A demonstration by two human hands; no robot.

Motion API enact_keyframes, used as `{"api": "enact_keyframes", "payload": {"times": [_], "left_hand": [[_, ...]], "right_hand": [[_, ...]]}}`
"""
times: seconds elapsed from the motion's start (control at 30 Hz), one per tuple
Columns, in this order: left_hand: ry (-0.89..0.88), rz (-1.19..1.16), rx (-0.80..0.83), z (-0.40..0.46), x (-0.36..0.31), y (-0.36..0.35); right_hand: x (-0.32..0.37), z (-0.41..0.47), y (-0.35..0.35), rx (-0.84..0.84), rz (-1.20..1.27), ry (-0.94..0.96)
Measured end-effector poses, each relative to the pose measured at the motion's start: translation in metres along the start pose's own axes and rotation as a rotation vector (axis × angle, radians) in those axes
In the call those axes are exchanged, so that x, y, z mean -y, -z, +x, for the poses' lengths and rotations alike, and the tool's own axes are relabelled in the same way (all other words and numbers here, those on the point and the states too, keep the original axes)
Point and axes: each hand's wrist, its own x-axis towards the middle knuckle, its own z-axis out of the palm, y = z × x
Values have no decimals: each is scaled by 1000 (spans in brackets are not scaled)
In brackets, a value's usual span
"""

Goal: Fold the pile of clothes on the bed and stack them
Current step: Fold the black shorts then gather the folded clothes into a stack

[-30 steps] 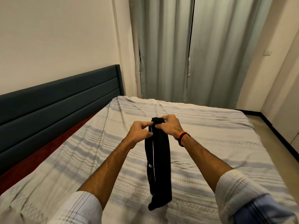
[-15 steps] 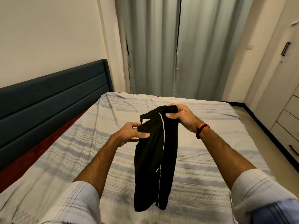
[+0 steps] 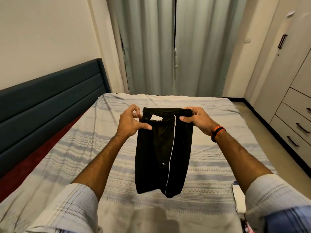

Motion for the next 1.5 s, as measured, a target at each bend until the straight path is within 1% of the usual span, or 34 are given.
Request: {"api": "enact_keyframes", "payload": {"times": [0.03, 0.1, 0.27, 0.4, 0.47, 0.53, 0.63, 0.7, 0.73, 0.77, 0.83, 0.9, 0.97, 1.13, 1.27, 1.37, 1.5], "left_hand": [[-50, 14, 21, -1, -2, 0], [-94, 28, 70, -5, -9, 0], [-18, 172, 143, -12, -28, 2], [38, 192, 103, -17, -39, -1], [45, 144, 54, -21, -45, -4], [36, 93, 48, -27, -51, -7], [56, 38, 175, -37, -58, -9], [98, 40, 262, -44, -64, -11], [113, 47, 273, -46, -65, -11], [123, 56, 256, -50, -68, -14], [138, 82, 168, -54, -71, -18], [173, 92, 97, -58, -73, -22], [189, 114, 67, -62, -75, -27], [151, 311, 88, -72, -74, -39], [177, 302, 103, -77, -68, -44], [200, 359, 135, -74, -63, -43], [217, 490, 112, -56, -51, -43]], "right_hand": [[1, -1, 3, -1, 7, 1], [6, -6, 9, -1, 17, -2], [20, -16, 22, 19, -3, 29], [22, -24, 27, 28, -85, 43], [23, -28, 31, 28, -137, 42], [26, -34, 35, 59, -191, 21], [26, -43, 40, 154, -312, 1], [24, -51, 42, 150, -336, 10], [22, -55, 43, 132, -327, 14], [20, -59, 44, 111, -315, 14], [17, -65, 46, 91, -312, 12], [14, -67, 46, 90, -347, 21], [13, -70, 45, 70, -401, 27], [12, -77, 43, 33, -458, -8], [8, -81, 43, 25, -444, -5], [6, -77, 42, 35, -388, -27], [-1, -60, 36, 33, -257, -140]]}}
